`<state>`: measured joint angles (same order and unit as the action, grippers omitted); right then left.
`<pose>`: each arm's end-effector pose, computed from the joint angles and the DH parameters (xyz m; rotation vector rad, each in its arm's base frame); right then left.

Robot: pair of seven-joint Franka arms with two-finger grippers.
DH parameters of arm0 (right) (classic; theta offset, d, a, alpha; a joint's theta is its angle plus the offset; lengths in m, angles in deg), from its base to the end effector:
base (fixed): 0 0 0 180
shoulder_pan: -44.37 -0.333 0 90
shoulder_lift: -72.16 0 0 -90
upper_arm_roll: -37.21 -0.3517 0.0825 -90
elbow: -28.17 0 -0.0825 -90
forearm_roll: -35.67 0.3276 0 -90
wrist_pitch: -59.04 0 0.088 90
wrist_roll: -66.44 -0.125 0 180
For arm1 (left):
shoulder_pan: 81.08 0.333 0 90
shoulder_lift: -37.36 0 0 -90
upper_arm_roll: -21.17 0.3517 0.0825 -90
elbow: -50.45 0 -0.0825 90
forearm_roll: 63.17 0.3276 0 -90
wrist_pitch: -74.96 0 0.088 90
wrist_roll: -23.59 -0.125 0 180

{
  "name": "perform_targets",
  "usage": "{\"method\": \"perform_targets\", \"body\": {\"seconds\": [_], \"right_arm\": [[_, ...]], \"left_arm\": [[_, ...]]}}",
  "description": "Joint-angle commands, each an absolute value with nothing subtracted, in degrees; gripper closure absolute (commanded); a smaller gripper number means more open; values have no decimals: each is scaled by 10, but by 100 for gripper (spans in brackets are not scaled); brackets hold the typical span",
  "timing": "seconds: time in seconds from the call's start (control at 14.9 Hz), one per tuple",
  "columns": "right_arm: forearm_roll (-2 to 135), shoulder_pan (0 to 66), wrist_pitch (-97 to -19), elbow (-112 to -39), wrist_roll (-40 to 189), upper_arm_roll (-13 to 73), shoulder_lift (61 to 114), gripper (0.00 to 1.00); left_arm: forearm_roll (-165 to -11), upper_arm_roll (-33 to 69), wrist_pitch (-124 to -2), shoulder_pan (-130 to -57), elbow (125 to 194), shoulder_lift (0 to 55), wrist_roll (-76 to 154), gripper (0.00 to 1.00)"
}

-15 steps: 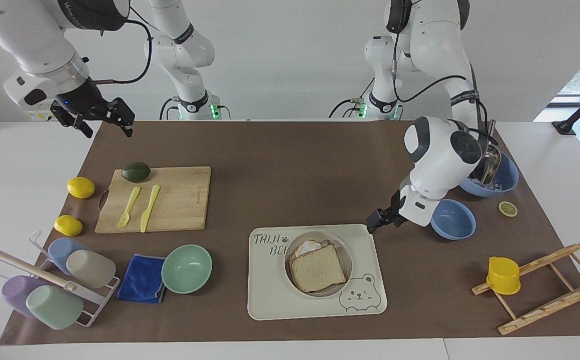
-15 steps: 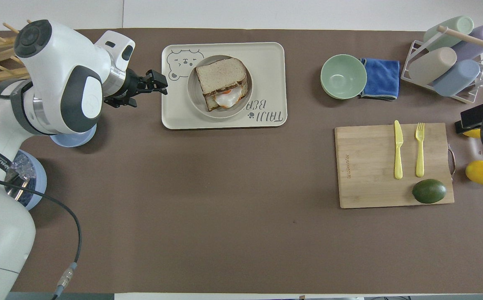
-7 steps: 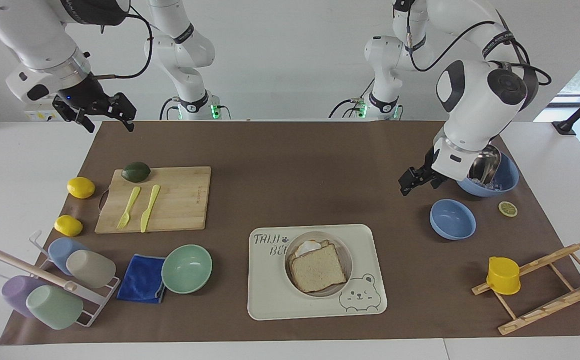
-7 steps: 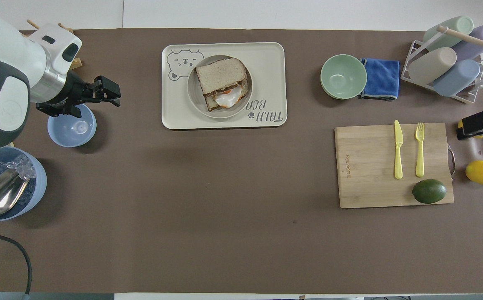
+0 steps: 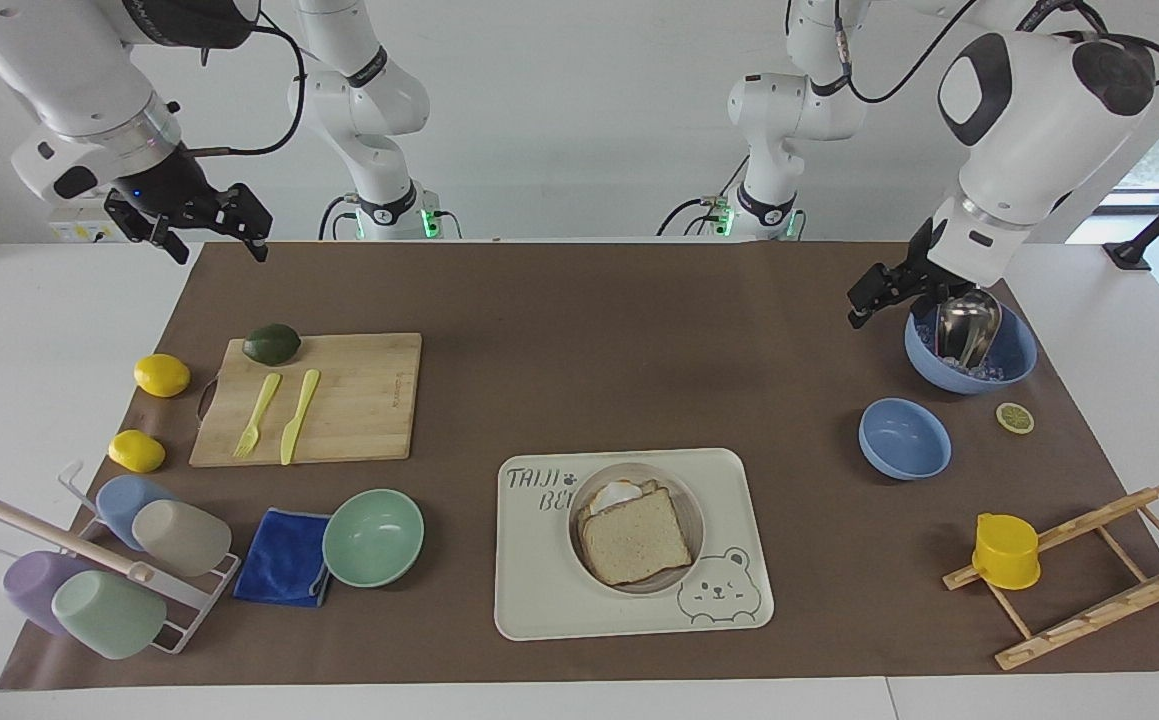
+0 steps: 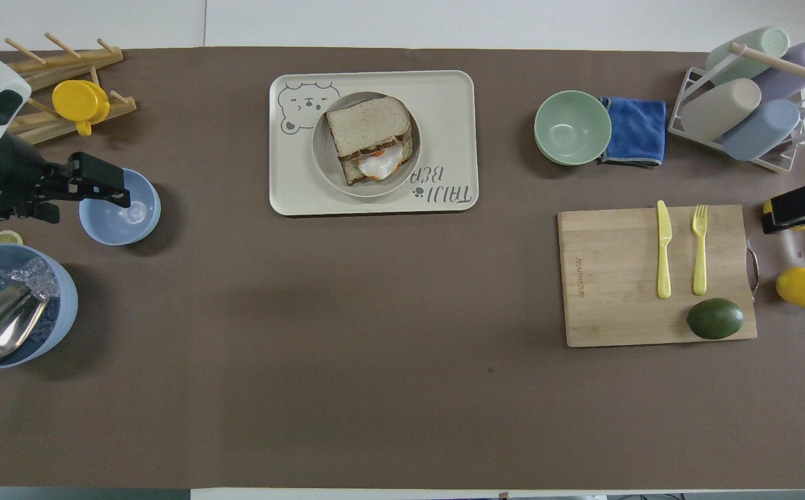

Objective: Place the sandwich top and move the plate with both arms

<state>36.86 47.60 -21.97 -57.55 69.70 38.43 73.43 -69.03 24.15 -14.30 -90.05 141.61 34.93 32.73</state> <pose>0.4863 -0.0348 0.6489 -3.1102 0.0289 0.1600 0.5036 -0.0664 0.6121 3.0481 0.0877 -0.1343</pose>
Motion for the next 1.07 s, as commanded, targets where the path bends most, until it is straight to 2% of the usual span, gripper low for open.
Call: {"method": "perform_targets", "body": {"seconds": [0.0, 0.27, 0.54, 0.67, 1.0], "right_arm": [[376, 479, -224, -595, 709, 382, 719, 0], [376, 479, -226, -595, 710, 382, 719, 0], [376, 479, -226, -595, 710, 382, 719, 0], [376, 479, -226, -595, 710, 382, 719, 0], [376, 478, -226, -594, 710, 382, 719, 0]], "left_arm": [[-643, 178, -111, -853, 1436, 383, 288, 0], [-642, 172, -141, -853, 1424, 381, 289, 0], [-643, 171, -86, -855, 1436, 387, 289, 0], [-643, 170, -91, -856, 1415, 378, 291, 0], [-644, 170, -94, -856, 1415, 379, 293, 0]]}}
